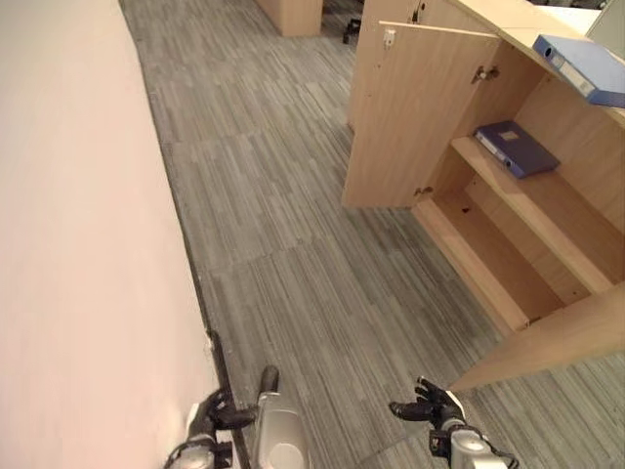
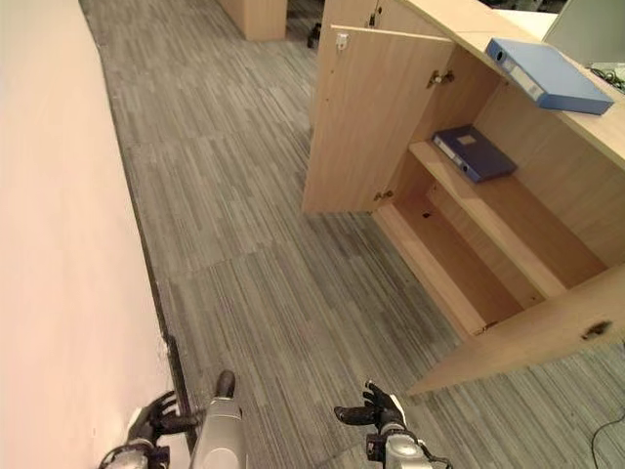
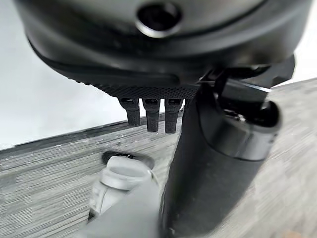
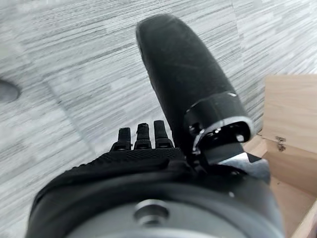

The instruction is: Put the empty folder in the office cabinet

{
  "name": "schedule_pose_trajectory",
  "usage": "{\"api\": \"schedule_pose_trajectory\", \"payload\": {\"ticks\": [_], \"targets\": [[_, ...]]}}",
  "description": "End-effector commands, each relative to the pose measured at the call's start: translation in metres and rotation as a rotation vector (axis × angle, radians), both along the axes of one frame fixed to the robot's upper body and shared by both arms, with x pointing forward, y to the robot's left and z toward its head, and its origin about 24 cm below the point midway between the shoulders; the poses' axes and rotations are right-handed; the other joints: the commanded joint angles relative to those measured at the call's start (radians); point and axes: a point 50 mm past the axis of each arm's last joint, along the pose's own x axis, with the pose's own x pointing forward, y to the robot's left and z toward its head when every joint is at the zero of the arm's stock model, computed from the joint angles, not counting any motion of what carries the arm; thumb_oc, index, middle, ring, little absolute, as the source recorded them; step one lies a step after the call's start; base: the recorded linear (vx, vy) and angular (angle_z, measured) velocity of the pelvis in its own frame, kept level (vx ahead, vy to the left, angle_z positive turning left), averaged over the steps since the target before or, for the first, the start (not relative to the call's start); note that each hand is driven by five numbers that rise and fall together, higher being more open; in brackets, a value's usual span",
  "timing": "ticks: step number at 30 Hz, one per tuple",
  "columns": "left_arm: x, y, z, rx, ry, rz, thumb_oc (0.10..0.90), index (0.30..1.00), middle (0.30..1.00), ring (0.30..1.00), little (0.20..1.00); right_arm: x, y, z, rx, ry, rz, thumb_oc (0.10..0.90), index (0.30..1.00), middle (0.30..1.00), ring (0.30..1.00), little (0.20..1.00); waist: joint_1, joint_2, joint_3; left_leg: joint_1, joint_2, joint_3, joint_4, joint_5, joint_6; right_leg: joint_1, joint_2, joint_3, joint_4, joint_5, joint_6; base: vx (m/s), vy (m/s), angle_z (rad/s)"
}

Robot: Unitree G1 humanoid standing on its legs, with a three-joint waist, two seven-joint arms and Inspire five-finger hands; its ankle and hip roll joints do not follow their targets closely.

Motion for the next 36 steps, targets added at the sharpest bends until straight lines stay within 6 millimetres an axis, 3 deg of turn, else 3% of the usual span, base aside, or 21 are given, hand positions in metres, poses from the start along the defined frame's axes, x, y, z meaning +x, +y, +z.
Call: {"api": "schedule_pose_trajectory", "payload": {"ticks": [1,3,4,5,7,8,10,12,15,17,22,24,28,30,31,34,36], "targets": [[0.006,0.030,0.022,0.142,-0.046,-0.138,0.800,0.900,0.900,0.900,0.900,0.025,-0.029,0.022,-0.046,-0.160,-0.034,0.800,0.900,0.900,0.900,0.900,-0.002,0.053,-0.083,0.002,0.023,-0.008,-0.209,0.143,0.025,0.073,0.044,-0.027,0.134,0.216,0.102,0.29,0.585,-0.04],[0.008,0.035,0.026,0.153,-0.054,-0.139,0.800,0.900,0.900,0.900,0.900,0.032,-0.025,0.026,-0.039,-0.181,-0.018,0.800,0.900,0.900,0.900,0.900,-0.004,0.066,-0.083,0.040,0.020,0.018,-0.206,0.087,0.053,-0.002,0.011,-0.095,0.250,0.317,0.123,0.21,0.433,-0.34],[0.008,0.035,0.026,0.152,-0.054,-0.139,0.800,0.900,0.900,0.900,0.900,0.032,-0.025,0.026,-0.040,-0.181,-0.018,0.800,0.900,0.900,0.900,0.900,-0.002,0.068,-0.085,0.039,0.024,0.019,-0.206,0.089,0.053,-0.004,0.014,-0.093,0.248,0.320,0.123,0.19,0.444,-0.40],[0.010,0.037,0.029,0.163,-0.061,-0.145,0.800,0.900,0.900,0.900,0.900,0.041,-0.022,0.031,-0.045,-0.208,0.002,0.800,0.900,0.900,0.900,0.900,-0.019,0.104,-0.069,0.109,0.015,0.035,-0.229,0.053,0.082,-0.086,0.011,-0.160,0.374,0.368,0.123,0.18,0.464,-0.11],[0.017,0.034,0.029,0.162,-0.071,-0.148,0.800,0.900,0.900,0.900,0.900,0.049,-0.021,0.038,-0.064,-0.244,0.046,0.800,0.900,0.900,0.900,0.900,-0.061,0.137,-0.042,0.222,-0.049,0.044,-0.300,0.027,0.109,-0.218,0.074,-0.214,0.461,0.290,0.123,0.29,0.622,0.02],[0.017,0.034,0.029,0.162,-0.071,-0.148,0.800,0.900,0.900,0.900,0.900,0.049,-0.021,0.038,-0.065,-0.244,0.046,0.800,0.900,0.900,0.900,0.900,-0.061,0.139,-0.043,0.220,-0.046,0.043,-0.302,0.029,0.108,-0.219,0.077,-0.214,0.458,0.294,0.123,0.23,0.397,-0.14],[0.018,0.032,0.029,0.161,-0.073,-0.155,0.800,0.900,0.900,0.900,0.900,0.047,-0.025,0.038,-0.080,-0.248,0.046,0.800,0.900,0.900,0.900,0.900,-0.078,0.138,-0.032,0.276,-0.081,0.062,-0.344,0.012,0.110,-0.239,0.051,-0.324,0.379,0.272,0.123,0.21,0.195,-0.02],[0.020,0.028,0.028,0.156,-0.066,-0.176,0.800,0.900,0.900,0.900,0.900,0.041,-0.031,0.035,-0.097,-0.228,0.025,0.800,0.900,0.900,0.900,0.900,-0.088,0.130,-0.026,0.321,-0.105,0.078,-0.365,-0.011,0.106,-0.253,-0.004,-0.430,0.263,0.236,0.092,0.21,0.134,0.20],[0.022,0.024,0.026,0.155,-0.061,-0.202,0.800,0.900,0.900,0.900,0.900,0.035,-0.037,0.032,-0.100,-0.208,-0.011,0.800,0.900,0.900,0.900,0.900,-0.108,0.124,-0.020,0.352,-0.117,0.072,-0.368,-0.031,0.094,-0.262,-0.018,-0.472,0.150,0.228,0.077,0.18,0.034,0.27],[0.019,0.016,0.022,0.153,-0.041,-0.248,0.800,0.900,0.900,0.900,0.900,0.025,-0.044,0.028,-0.101,-0.180,-0.054,0.800,0.900,0.900,0.900,0.900,-0.130,0.119,-0.014,0.379,-0.127,0.066,-0.356,-0.060,0.085,-0.262,-0.031,-0.446,0.020,0.262,0.078,0.22,-0.012,0.43],[0.017,0.010,0.021,0.162,-0.040,-0.307,0.800,0.900,0.900,0.900,0.900,0.012,-0.053,0.023,-0.095,-0.157,-0.129,0.800,0.900,0.900,0.900,0.900,-0.182,0.128,-0.007,0.413,-0.138,0.030,-0.313,-0.119,0.082,-0.288,-0.055,-0.253,-0.058,0.315,0.095,0.14,-0.020,0.05],[0.016,0.011,0.020,0.166,-0.036,-0.311,0.800,0.900,0.900,0.900,0.900,0.009,-0.055,0.022,-0.096,-0.149,-0.136,0.800,0.900,0.900,0.900,0.900,-0.189,0.134,-0.005,0.412,-0.129,0.031,-0.291,-0.136,0.078,-0.280,-0.090,-0.227,-0.082,0.345,0.101,0.09,-0.102,-0.18],[0.017,0.013,0.023,0.176,-0.045,-0.312,0.800,0.900,0.900,0.900,0.900,0.010,-0.058,0.023,-0.098,-0.151,-0.146,0.800,0.900,0.900,0.900,0.900,-0.191,0.141,-0.012,0.389,-0.111,0.038,-0.253,-0.161,0.063,-0.254,-0.167,-0.244,-0.130,0.394,0.112,0.06,-0.098,-0.04],[0.017,0.014,0.023,0.180,-0.047,-0.307,0.800,0.900,0.900,0.900,0.900,0.009,-0.058,0.023,-0.099,-0.151,-0.151,0.800,0.900,0.900,0.900,0.900,-0.193,0.139,-0.016,0.391,-0.110,0.042,-0.252,-0.165,0.057,-0.255,-0.179,-0.242,-0.145,0.424,0.121,0.14,-0.134,0.13],[0.017,0.018,0.025,0.183,-0.056,-0.279,0.800,0.900,0.900,0.900,0.900,0.011,-0.060,0.024,-0.104,-0.155,-0.153,0.800,0.900,0.900,0.900,0.900,-0.195,0.151,-0.024,0.397,-0.070,0.056,-0.244,-0.173,0.033,-0.286,-0.219,-0.301,-0.180,0.469,0.123,0.16,-0.153,-0.10],[0.017,0.019,0.025,0.178,-0.059,-0.260,0.800,0.900,0.900,0.900,0.900,0.014,-0.059,0.026,-0.106,-0.160,-0.143,0.800,0.900,0.900,0.900,0.900,-0.192,0.156,-0.025,0.413,-0.043,0.074,-0.240,-0.182,0.020,-0.299,-0.231,-0.351,-0.192,0.475,0.123,0.18,-0.130,-0.49],[0.014,0.017,0.023,0.174,-0.051,-0.266,0.800,0.900,0.900,0.900,0.900,0.013,-0.059,0.026,-0.108,-0.158,-0.132,0.800,0.900,0.900,0.900,0.900,-0.180,0.139,-0.030,0.471,-0.036,0.117,-0.256,-0.198,-0.002,-0.267,-0.233,-0.416,-0.202,0.488,0.123,0.29,-0.131,-0.47]]}}
